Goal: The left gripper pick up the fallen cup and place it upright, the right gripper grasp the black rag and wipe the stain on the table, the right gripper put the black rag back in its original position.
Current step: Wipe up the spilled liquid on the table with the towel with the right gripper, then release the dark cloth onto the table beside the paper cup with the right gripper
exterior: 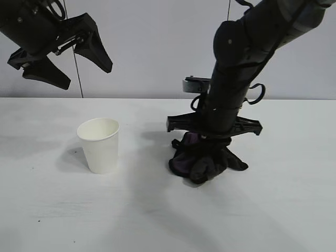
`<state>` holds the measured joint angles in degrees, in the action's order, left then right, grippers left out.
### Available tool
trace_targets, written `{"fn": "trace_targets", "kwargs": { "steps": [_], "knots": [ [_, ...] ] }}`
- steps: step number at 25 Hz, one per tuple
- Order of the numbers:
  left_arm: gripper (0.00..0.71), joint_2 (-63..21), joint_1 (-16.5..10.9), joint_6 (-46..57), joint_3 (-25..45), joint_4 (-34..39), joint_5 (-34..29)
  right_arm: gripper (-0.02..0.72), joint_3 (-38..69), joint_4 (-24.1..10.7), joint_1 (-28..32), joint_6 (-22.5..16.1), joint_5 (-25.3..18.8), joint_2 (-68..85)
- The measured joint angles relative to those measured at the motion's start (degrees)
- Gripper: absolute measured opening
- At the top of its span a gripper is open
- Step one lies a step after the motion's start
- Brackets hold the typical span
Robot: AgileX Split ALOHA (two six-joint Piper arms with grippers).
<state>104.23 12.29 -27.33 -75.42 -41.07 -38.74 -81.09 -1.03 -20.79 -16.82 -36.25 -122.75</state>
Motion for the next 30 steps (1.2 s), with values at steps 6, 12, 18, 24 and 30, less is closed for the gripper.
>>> {"fn": "trace_targets", "kwargs": {
  "steps": [6,12,18,24,30],
  "knots": [
    [0.693,0.0,0.0,0.0,0.0,0.0,0.9,0.032,6.0,-3.3,7.9,0.0,2.5,2.7],
    [0.693,0.0,0.0,0.0,0.0,0.0,1.8,0.032,9.1,-5.2,12.0,0.0,3.6,5.1],
    [0.693,0.0,0.0,0.0,0.0,0.0,2.2,0.080,9.8,-5.6,12.2,0.1,0.3,6.9],
    [0.693,0.0,0.0,0.0,0.0,0.0,2.2,0.608,10.0,-5.4,12.2,0.8,-2.0,11.9],
    [0.693,0.0,0.0,0.0,0.0,0.0,2.4,0.683,10.0,-0.2,12.2,3.0,-3.9,18.7]
  ]
}}
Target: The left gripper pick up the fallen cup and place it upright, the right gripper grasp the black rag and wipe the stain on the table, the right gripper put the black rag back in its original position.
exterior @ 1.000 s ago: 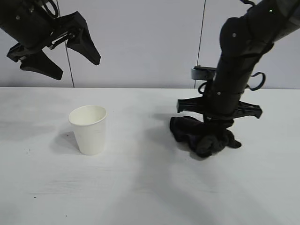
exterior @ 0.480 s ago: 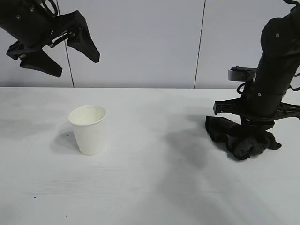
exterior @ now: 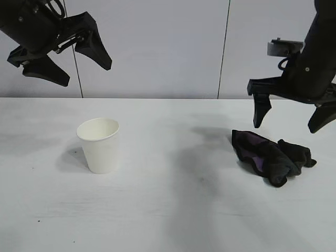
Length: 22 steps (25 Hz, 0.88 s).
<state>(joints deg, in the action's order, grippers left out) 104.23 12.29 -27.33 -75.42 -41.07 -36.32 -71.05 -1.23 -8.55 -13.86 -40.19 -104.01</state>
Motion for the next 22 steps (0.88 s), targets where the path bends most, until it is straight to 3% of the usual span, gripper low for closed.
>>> {"fn": "trace_targets", "kwargs": {
  "steps": [6,22],
  "knots": [
    [0.693,0.0,0.0,0.0,0.0,0.0,0.1,0.671,0.0,10.0,0.0,5.4,-1.4,4.8],
    [0.693,0.0,0.0,0.0,0.0,0.0,0.2,0.661,0.1,11.1,0.0,6.3,-2.0,6.3]
  ]
}}
